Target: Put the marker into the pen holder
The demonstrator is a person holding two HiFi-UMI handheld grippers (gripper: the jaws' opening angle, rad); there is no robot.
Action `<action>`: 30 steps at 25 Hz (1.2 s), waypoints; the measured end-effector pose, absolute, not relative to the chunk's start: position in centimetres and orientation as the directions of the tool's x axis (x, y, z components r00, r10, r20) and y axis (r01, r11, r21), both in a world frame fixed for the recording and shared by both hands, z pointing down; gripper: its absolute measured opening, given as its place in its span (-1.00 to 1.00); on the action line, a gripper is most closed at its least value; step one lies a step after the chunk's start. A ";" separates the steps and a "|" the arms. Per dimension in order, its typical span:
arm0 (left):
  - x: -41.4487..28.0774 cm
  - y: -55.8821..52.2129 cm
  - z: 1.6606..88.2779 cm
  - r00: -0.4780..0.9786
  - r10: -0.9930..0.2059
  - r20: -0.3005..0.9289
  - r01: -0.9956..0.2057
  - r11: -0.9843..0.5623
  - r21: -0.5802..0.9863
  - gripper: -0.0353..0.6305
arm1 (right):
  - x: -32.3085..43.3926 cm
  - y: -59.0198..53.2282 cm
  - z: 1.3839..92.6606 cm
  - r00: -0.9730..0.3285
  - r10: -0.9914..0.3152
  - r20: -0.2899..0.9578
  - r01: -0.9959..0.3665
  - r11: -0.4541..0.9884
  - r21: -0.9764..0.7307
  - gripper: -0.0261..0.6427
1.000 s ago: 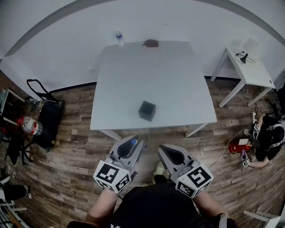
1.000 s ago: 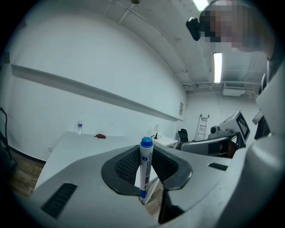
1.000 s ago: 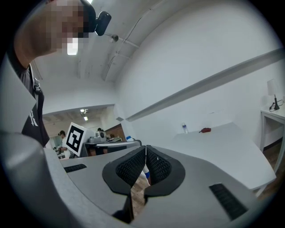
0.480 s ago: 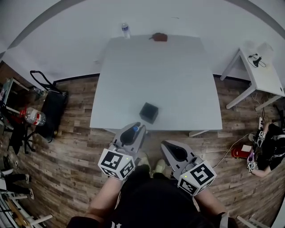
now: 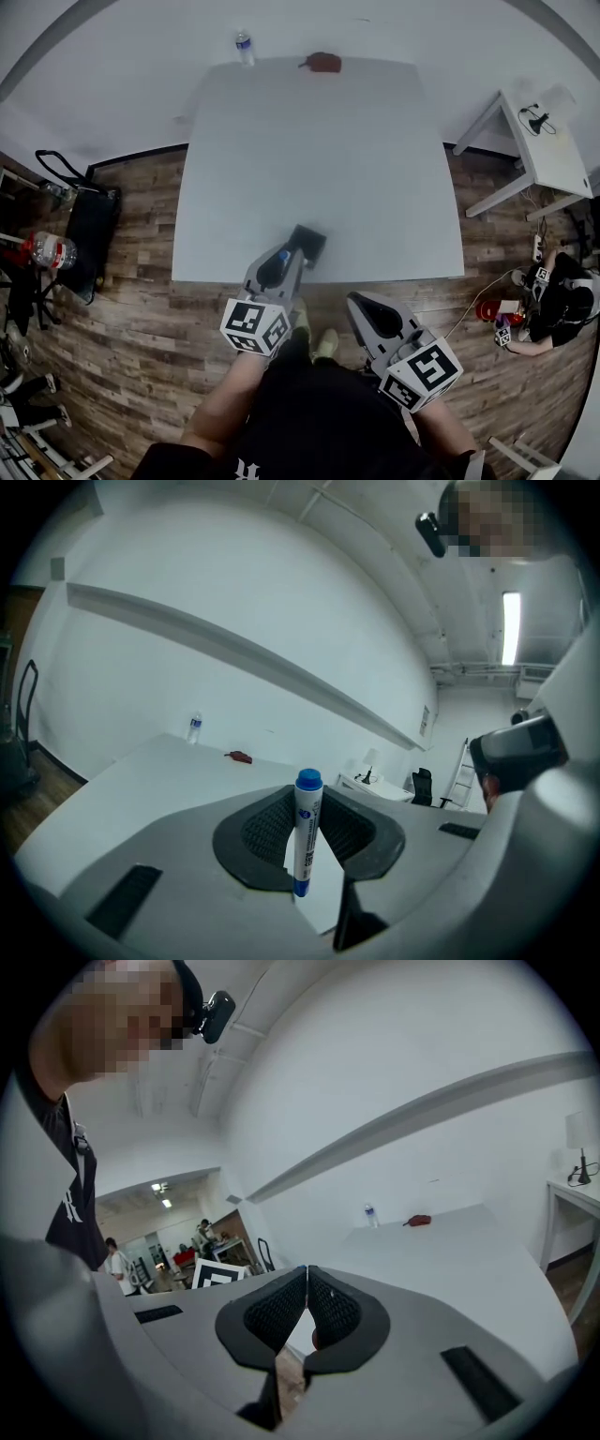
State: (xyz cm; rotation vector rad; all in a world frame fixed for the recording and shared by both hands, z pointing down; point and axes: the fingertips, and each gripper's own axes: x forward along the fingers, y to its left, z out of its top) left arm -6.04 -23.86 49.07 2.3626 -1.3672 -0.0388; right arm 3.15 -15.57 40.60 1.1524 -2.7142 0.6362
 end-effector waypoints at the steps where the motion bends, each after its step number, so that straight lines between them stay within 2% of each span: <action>1: -6.1 -24.4 50.0 0.516 -0.837 0.183 -0.824 -0.427 0.372 -0.67 | 3.1 -16.1 40.8 -0.698 -0.658 0.284 -0.715 0.617 -0.329 -0.87; 10: -5.0 -27.3 58.9 0.514 -0.793 0.326 -0.834 -0.373 0.407 -0.67 | 2.4 -19.6 42.8 -0.661 -0.643 0.388 -0.750 0.584 -0.309 -0.87; 18: -3.3 -27.5 62.1 0.571 -0.714 0.406 -0.814 -0.425 0.396 -0.66 | 1.7 -21.1 43.5 -0.652 -0.635 0.414 -0.757 0.574 -0.313 -0.87; 30: -4.2 -29.2 59.5 0.553 -0.745 0.373 -0.830 -0.452 0.326 -0.58 | 1.3 -21.5 43.3 -0.669 -0.634 0.388 -0.743 0.590 -0.316 -0.87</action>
